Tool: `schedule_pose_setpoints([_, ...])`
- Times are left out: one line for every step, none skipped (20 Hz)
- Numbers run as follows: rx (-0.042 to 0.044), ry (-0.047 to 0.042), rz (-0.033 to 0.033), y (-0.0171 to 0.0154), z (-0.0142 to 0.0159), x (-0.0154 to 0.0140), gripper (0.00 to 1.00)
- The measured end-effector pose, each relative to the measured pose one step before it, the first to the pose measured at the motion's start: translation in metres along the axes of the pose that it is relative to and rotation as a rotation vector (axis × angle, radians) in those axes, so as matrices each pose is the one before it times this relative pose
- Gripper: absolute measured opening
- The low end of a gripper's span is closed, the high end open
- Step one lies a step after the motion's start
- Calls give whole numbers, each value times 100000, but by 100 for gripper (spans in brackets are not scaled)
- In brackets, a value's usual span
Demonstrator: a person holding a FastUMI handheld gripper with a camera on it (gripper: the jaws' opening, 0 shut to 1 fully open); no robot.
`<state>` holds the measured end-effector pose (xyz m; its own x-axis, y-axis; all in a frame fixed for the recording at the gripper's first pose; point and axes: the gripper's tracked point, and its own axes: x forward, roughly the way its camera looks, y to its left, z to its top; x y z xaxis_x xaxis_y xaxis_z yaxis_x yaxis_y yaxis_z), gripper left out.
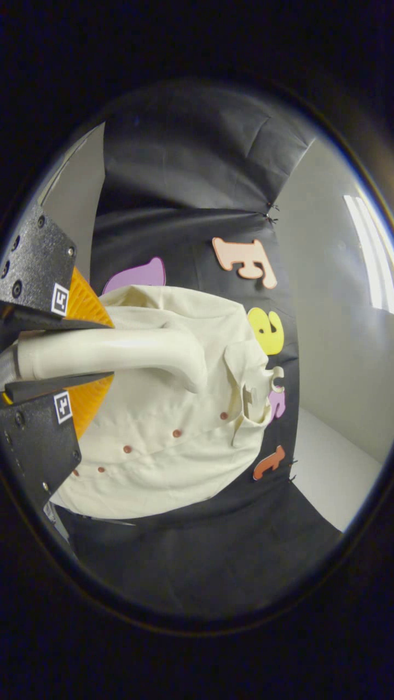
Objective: Iron the clothes twice with a garment steamer, once on the left side and once on the right side.
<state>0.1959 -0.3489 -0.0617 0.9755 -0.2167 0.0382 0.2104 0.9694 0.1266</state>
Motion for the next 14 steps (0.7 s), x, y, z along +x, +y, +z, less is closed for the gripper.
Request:
schedule_pose_setpoints([-466,1579,456,30,-747,2,36])
schedule_pose_setpoints([-308,2075,517,28,-1055,-59,35])
schedule_pose_setpoints([-175,1715,527,85,-784,-39,35])
schedule_pose_setpoints([2,1471,326,-106,-695,-45,35])
schedule_pose_setpoints([163,1884,237,-104,-804,-141,34])
schedule_pose_setpoints([392,1380,159,-70,-643,-149,34])
schedule_pose_setpoints([505,988,73,-97,-507,-126,34])
schedule_pose_setpoints([628,1137,53,-89,-688,-121,34])
schedule_pose_setpoints([473,1099,145,14,-595,-64,34])
schedule_pose_setpoints([19,1339,246,-70,-609,-208,34])
schedule_pose_setpoints([1,787,-37,-153,-452,-278,34])
schedule_pose_setpoints([117,606,17,-146,-481,-251,33])
schedule_pose_setpoints([170,907,165,-164,-479,-240,33])
schedule_pose_setpoints([718,636,-101,-185,-464,-206,32])
